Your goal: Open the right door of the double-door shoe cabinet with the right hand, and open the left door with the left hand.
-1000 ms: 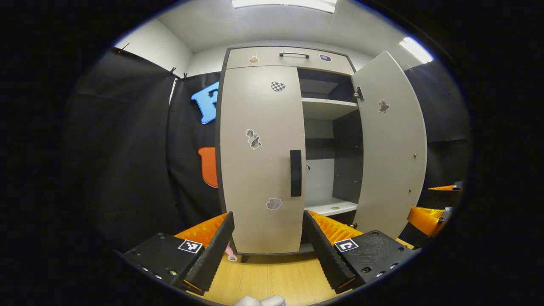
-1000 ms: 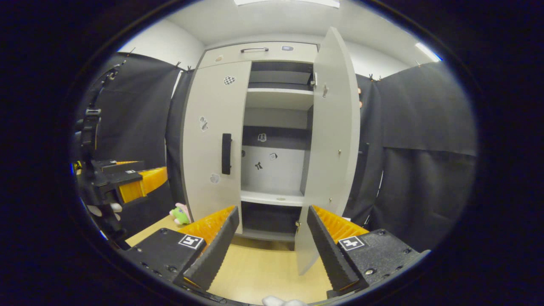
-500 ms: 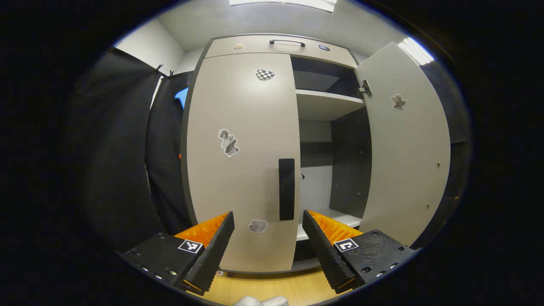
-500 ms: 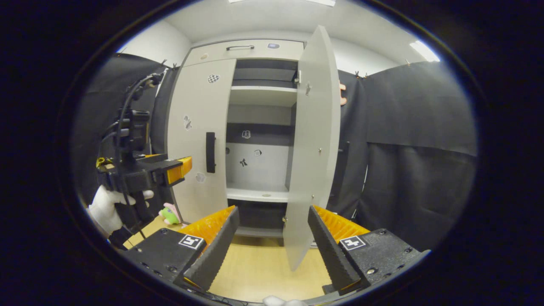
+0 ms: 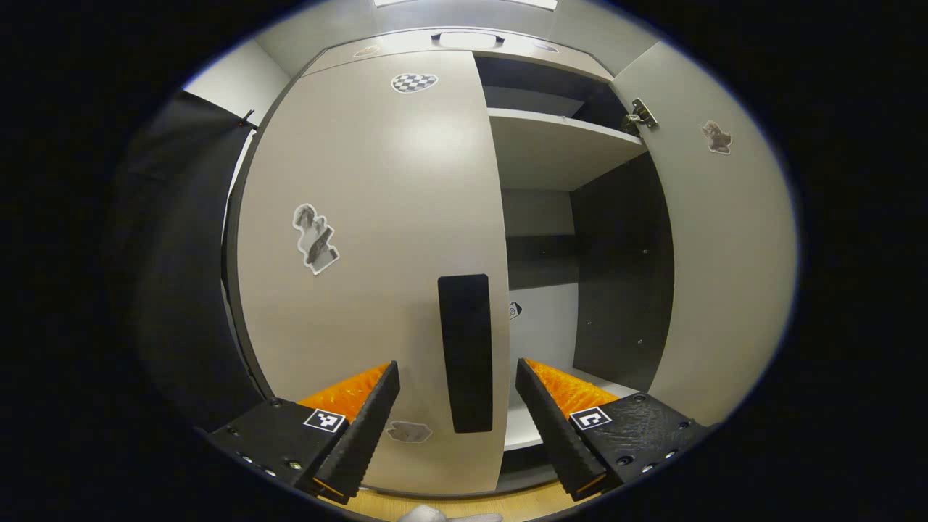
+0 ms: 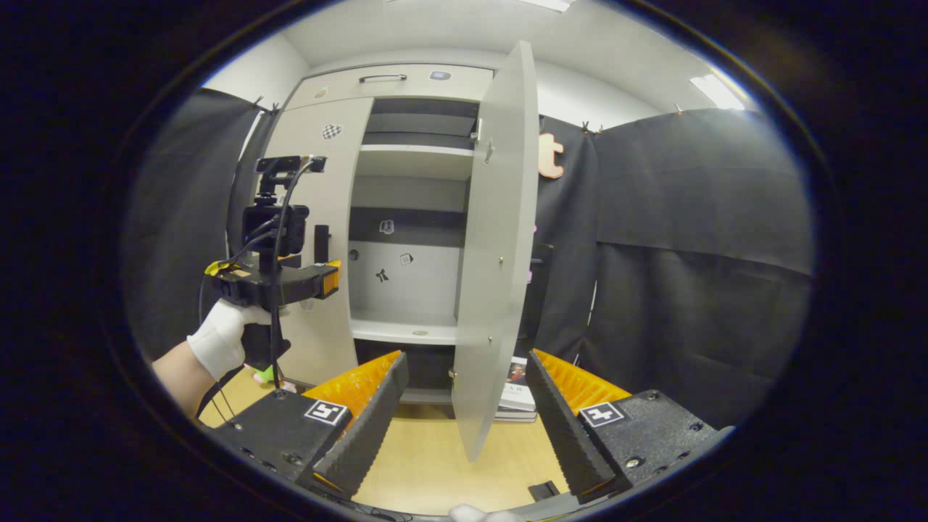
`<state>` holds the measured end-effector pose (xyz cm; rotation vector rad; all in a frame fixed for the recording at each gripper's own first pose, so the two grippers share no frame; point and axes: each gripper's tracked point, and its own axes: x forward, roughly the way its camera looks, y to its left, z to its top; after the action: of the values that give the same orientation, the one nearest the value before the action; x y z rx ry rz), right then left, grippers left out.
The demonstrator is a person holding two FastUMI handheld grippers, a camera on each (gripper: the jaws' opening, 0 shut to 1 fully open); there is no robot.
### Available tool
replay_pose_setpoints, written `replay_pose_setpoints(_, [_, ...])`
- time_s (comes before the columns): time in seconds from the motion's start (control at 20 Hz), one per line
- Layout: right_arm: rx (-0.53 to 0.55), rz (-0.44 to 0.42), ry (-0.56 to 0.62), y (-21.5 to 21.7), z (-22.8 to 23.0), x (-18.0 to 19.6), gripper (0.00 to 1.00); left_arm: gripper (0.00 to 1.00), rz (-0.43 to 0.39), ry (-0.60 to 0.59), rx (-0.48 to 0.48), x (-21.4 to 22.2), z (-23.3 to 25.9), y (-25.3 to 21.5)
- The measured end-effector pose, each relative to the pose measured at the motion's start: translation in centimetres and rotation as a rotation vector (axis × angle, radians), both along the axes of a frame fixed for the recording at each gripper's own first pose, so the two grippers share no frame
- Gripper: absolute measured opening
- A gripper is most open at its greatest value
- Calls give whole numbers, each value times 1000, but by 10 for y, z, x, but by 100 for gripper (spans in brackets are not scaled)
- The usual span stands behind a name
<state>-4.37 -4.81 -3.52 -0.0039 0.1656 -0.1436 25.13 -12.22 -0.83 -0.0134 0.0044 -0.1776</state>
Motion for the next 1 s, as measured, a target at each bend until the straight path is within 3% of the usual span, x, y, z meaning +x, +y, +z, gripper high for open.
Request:
replay_pose_setpoints(0.1, [16, -10, 6, -5, -3, 3, 100, 100, 1, -1, 8, 8, -2, -4])
replay_pose_setpoints(0.15, [23, -13, 11, -7, -3, 5, 100, 75, 2, -1, 10, 10, -2, -6])
replay_pose_setpoints(0.2, [27, -14, 12, -8, -4, 6, 100, 66, 20, 7, 15, 14, -5, -7])
replay_pose_setpoints(0.35, [21, -19, 15, -14, -5, 9, 100, 62, 47, -4, 13, 14, -3, -4])
replay_pose_setpoints(0.4, [24, -16, 16, -15, -5, 9, 100, 42, 38, 5, 4, 15, -2, -5])
replay_pose_setpoints(0.45, [27, -10, 18, -15, -5, 10, 100, 42, 30, 10, -19, 15, -3, -4])
replay_pose_setpoints(0.6, [24, 13, 13, -13, -1, 12, 100, 19, 26, 43, -73, 14, -3, -5])
replay_pose_setpoints(0.65, [23, 25, 12, -11, 0, 13, 100, 25, 32, 53, -74, 13, -5, -3])
replay_pose_setpoints(0.7, [21, 39, 9, -9, 1, 13, 100, 17, 36, 49, -83, 15, -5, -4])
replay_pose_setpoints(0.75, [18, 49, 6, -8, 2, 13, 100, 24, 36, 52, -78, 11, -4, -3])
replay_pose_setpoints(0.8, [17, 61, 4, -6, 3, 13, 100, 12, 34, 57, -79, 12, -4, -3])
replay_pose_setpoints(0.85, [19, 72, 5, -4, 3, 13, 100, 7, 27, 61, -80, 12, -5, -3])
replay_pose_setpoints(1.0, [26, 103, -3, -2, 5, 11, 100, 7, 7, 70, -88, 4, -5, -2])
